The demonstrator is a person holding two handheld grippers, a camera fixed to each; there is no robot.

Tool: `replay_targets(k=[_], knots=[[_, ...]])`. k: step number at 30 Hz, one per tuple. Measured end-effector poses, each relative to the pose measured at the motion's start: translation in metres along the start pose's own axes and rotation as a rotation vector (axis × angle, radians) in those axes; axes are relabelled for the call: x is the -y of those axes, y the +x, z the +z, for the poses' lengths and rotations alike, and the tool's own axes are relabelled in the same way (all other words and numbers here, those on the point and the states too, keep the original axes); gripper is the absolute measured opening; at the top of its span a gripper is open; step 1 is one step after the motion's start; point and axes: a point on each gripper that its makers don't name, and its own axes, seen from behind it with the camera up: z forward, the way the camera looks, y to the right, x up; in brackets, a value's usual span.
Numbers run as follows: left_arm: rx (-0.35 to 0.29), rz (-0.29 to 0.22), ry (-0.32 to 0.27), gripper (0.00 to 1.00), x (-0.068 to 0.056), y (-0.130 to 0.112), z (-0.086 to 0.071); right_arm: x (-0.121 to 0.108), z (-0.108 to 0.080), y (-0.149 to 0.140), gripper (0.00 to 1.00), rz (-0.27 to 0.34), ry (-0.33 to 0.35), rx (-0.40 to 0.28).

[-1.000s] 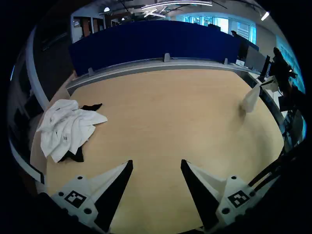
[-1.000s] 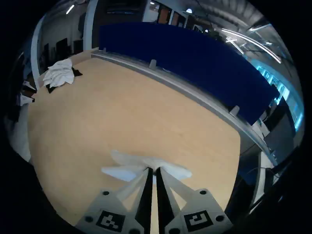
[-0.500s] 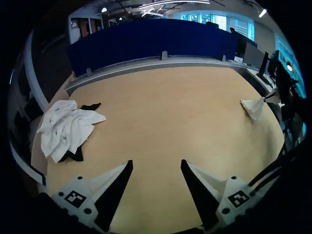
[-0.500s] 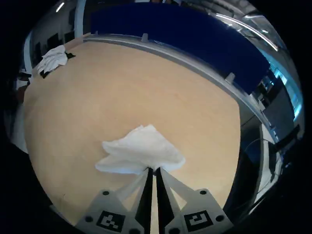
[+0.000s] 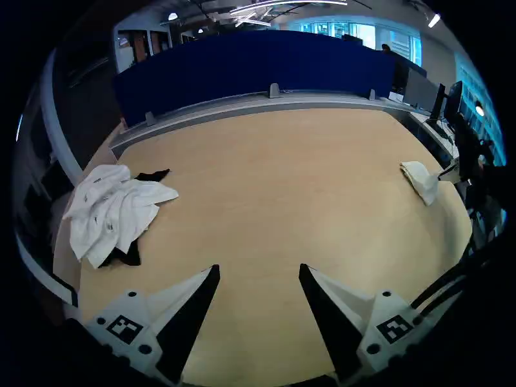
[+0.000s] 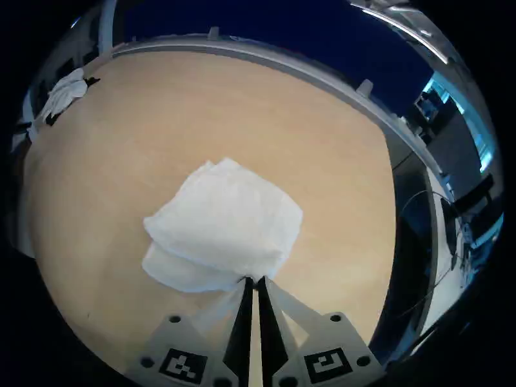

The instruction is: Fold towel

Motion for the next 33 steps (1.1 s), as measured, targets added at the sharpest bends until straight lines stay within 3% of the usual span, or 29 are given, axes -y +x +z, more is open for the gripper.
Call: replay_targets(k=[9, 24, 28, 30, 33], knots=[[0.005, 0.011, 0.009, 0.91, 0.004, -0.001, 0.003, 0.000, 0.011, -0.030, 0.06, 0.045, -0.020, 0.065], [0.004, 0.021, 0.003, 0.91, 0.003, 0.005, 0.003, 0.000, 0.009, -0.037, 0.16, 0.078, -0.032, 0.057], [0.004, 0.022, 0.001, 0.91, 0.003, 0.005, 0.003, 0.002, 0.003, -0.039, 0.29, 0.088, -0.033, 0.053], [0.003, 0.024, 0.000, 0.91, 0.003, 0.006, 0.003, 0.003, 0.000, -0.039, 0.48, 0.095, -0.030, 0.051], [0.002, 0.027, -0.001, 0.91, 0.003, 0.007, 0.003, 0.007, -0.003, -0.039, 0.62, 0.106, -0.024, 0.047]])
